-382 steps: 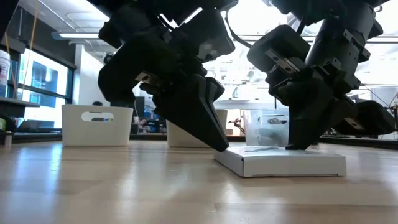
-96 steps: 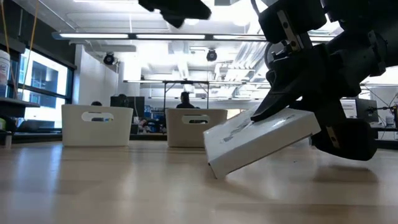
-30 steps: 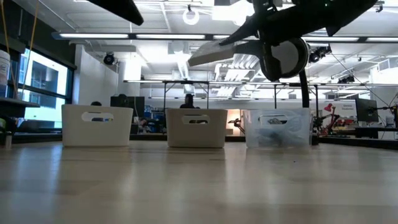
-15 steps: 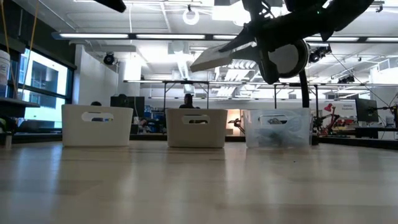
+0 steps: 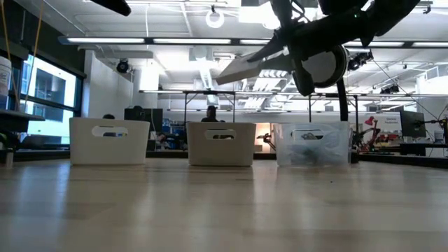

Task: Pick and place items into bin
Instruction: Put the white card reader box into the gray bin

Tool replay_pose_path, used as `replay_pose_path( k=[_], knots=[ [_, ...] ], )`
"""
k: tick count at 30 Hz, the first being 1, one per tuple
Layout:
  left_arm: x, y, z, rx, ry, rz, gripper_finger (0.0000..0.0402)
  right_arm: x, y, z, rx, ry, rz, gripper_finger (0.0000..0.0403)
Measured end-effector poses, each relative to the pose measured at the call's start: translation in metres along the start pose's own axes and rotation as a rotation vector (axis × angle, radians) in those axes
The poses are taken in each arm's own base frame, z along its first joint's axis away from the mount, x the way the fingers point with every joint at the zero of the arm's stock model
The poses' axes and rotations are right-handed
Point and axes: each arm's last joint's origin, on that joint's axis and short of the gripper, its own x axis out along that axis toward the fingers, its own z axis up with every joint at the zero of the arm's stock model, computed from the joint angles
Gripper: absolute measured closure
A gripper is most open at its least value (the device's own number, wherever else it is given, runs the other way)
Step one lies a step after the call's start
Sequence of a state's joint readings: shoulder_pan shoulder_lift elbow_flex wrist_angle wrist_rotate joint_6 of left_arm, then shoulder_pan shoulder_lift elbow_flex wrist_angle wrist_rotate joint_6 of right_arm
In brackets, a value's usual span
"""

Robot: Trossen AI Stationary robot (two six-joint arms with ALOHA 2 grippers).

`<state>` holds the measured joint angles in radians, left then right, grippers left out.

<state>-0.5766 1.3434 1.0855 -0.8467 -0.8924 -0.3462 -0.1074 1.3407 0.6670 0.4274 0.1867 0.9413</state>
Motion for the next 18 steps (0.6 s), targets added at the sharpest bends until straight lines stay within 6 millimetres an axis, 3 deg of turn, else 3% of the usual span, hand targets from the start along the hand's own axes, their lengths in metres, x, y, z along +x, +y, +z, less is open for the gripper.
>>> replay_pose_path(
  k=[10, 18],
  knots=[
    [-0.002, -0.001, 0.0, -0.008, -0.044, 0.077, 0.0401, 0.0, -0.001, 0.0, -0.026, -0.008, -0.016, 0.0351],
    [0.002, -0.023, -0.025, -0.17, -0.135, 0.117, 0.0401, 0.0, 0.001, -0.002, -0.077, -0.003, -0.009, 0.0355]
  ],
)
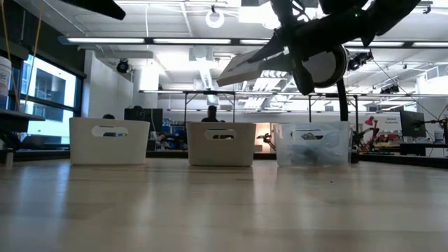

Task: Pick and place items into bin
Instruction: Put the white card reader box into the gray bin

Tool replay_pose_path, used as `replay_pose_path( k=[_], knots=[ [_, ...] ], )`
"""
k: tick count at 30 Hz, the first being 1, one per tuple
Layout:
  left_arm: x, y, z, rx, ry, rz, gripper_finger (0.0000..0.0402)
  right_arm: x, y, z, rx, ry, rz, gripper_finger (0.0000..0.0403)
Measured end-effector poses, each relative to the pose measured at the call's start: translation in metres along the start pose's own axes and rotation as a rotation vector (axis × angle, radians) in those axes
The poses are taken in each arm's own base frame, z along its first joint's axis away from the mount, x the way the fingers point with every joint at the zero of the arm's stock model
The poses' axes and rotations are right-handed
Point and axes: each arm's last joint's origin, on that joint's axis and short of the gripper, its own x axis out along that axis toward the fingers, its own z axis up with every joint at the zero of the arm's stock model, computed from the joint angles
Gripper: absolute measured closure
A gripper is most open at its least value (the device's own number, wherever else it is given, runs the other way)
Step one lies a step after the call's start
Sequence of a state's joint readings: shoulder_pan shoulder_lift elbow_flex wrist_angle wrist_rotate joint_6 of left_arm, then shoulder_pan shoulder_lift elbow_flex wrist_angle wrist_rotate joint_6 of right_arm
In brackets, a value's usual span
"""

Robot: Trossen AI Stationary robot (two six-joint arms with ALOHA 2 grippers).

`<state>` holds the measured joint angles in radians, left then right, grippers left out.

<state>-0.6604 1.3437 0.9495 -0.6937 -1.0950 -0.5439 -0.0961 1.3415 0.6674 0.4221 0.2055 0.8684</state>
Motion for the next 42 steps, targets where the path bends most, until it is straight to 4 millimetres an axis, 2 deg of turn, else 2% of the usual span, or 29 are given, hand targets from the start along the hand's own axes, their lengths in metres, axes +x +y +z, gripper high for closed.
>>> replay_pose_path(
  k=[8, 15, 27, 31, 38, 42],
  knots=[
    [-0.004, -0.02, -0.014, -0.061, -0.082, -0.096, 0.0401, 0.006, -0.004, -0.001, -0.013, 0.013, 0.006, 0.0354],
    [-0.003, -0.021, -0.015, -0.066, -0.07, -0.127, 0.0401, 0.042, 0.001, -0.002, -0.051, 0.073, -0.005, 0.0349],
    [-0.018, -0.027, -0.02, -0.053, -0.088, -0.181, 0.0401, 0.093, -0.014, 0.036, -0.089, 0.233, -0.209, 0.0352],
    [-0.019, -0.027, -0.021, -0.042, -0.099, -0.161, 0.0401, 0.104, -0.022, 0.036, -0.083, 0.306, -0.285, 0.0348],
    [-0.018, -0.026, -0.022, -0.029, -0.097, -0.142, 0.0401, 0.108, -0.027, 0.035, -0.076, 0.327, -0.312, 0.0355],
    [-0.018, -0.025, -0.023, -0.011, -0.09, -0.136, 0.0401, 0.106, -0.034, 0.038, -0.044, 0.351, -0.346, 0.0346]
  ],
)
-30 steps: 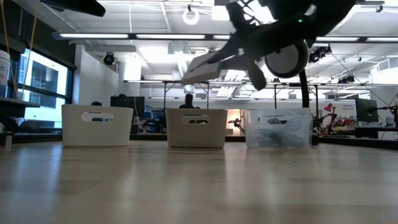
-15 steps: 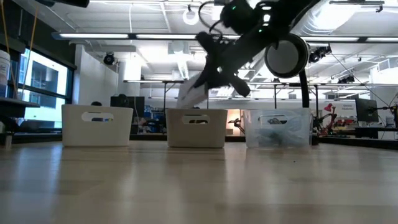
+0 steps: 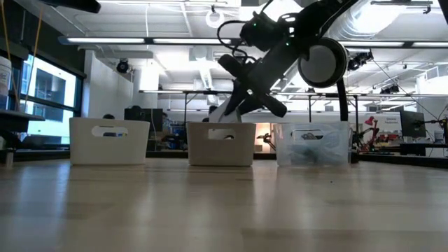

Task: Pick and place items into bin
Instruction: Put the white card reader box into the gray bin, then return to Home Position

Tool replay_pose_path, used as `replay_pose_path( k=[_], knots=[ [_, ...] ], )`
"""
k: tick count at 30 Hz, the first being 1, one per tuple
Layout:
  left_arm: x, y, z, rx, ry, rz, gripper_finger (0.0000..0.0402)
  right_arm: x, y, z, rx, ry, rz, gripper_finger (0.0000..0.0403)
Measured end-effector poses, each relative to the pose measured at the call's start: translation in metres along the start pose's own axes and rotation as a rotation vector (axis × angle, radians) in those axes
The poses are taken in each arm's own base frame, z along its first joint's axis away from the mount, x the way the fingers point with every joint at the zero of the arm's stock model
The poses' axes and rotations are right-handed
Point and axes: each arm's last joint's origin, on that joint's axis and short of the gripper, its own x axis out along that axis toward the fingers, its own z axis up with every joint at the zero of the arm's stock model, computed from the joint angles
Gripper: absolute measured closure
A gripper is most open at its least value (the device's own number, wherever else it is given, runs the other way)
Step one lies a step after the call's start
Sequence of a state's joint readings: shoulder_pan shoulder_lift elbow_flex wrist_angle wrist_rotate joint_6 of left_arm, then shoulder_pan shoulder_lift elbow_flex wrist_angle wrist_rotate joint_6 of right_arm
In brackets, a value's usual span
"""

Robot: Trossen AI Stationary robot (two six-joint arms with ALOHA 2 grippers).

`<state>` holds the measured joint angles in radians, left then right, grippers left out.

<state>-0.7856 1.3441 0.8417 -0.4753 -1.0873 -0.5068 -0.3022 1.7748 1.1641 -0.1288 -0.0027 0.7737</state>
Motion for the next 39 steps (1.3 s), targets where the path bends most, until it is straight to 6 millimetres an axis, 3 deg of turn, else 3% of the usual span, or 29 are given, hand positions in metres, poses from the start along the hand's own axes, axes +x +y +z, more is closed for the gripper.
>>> replay_pose_path(
  k=[24, 31, 39],
  knots=[
    [0.0, 0.005, -0.006, -0.02, 0.018, 0.049, 0.0401, -0.001, 0.004, 0.005, -0.064, -0.058, 0.028, 0.0237],
    [0.0, 0.006, -0.005, 0.026, -0.001, 0.088, 0.0401, -0.025, 0.019, 0.014, -0.162, -0.139, 0.103, 0.0235],
    [-0.004, 0.01, 0.007, 0.382, -0.032, 0.184, 0.0401, -0.075, 0.048, 0.013, -0.391, -0.259, 0.176, 0.0235]
  ],
)
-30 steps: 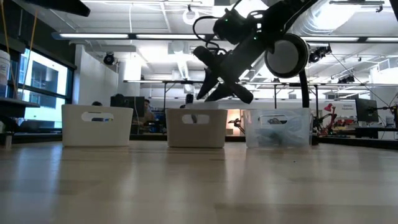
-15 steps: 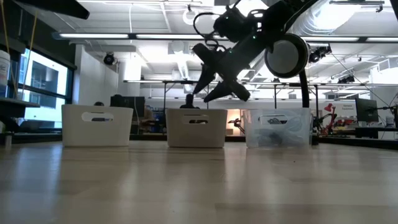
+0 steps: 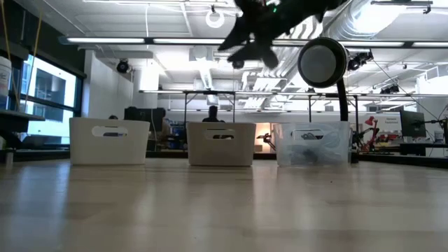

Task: Pick and place items into bin
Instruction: Return to Home Position

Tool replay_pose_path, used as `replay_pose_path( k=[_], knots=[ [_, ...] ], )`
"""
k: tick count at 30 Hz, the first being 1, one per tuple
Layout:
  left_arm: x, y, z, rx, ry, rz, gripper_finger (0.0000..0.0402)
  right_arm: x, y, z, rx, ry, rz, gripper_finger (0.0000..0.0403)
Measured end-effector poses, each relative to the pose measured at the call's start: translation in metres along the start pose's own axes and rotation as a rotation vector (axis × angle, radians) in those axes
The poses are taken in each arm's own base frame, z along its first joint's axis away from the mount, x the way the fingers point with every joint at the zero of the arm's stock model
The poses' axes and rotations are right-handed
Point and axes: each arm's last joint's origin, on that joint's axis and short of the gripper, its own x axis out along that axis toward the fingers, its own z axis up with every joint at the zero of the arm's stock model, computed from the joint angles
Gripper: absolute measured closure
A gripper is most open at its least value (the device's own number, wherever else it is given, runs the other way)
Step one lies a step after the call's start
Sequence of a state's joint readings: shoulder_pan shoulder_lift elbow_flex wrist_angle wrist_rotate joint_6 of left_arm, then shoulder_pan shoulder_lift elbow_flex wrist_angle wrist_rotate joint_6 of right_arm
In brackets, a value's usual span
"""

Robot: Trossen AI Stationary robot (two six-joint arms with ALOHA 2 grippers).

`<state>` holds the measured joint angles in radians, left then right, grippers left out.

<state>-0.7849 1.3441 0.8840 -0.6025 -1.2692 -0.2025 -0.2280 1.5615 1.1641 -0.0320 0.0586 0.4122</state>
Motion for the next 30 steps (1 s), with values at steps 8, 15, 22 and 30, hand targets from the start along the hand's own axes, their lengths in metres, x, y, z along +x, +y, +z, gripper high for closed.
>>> replay_pose_path(
  k=[8, 15, 22, 30],
  knots=[
    [0.028, 0.035, 0.037, 0.175, 0.065, 0.023, 0.0401, -0.048, 0.037, 0.008, -0.238, -0.097, -0.037, 0.0235],
    [0.082, 0.079, 0.073, 0.387, -0.192, -0.283, 0.0401, -0.085, 0.053, 0.001, -0.305, -0.135, -0.267, 0.0236],
    [0.128, 0.118, 0.065, 0.286, -0.302, -0.314, 0.0401, -0.122, 0.068, -0.009, -0.351, -0.113, -0.276, 0.0236],
    [0.147, 0.154, 0.033, 0.222, -0.434, -0.413, 0.0401, -0.166, 0.07, -0.022, -0.333, -0.209, -0.336, 0.0235]
  ],
)
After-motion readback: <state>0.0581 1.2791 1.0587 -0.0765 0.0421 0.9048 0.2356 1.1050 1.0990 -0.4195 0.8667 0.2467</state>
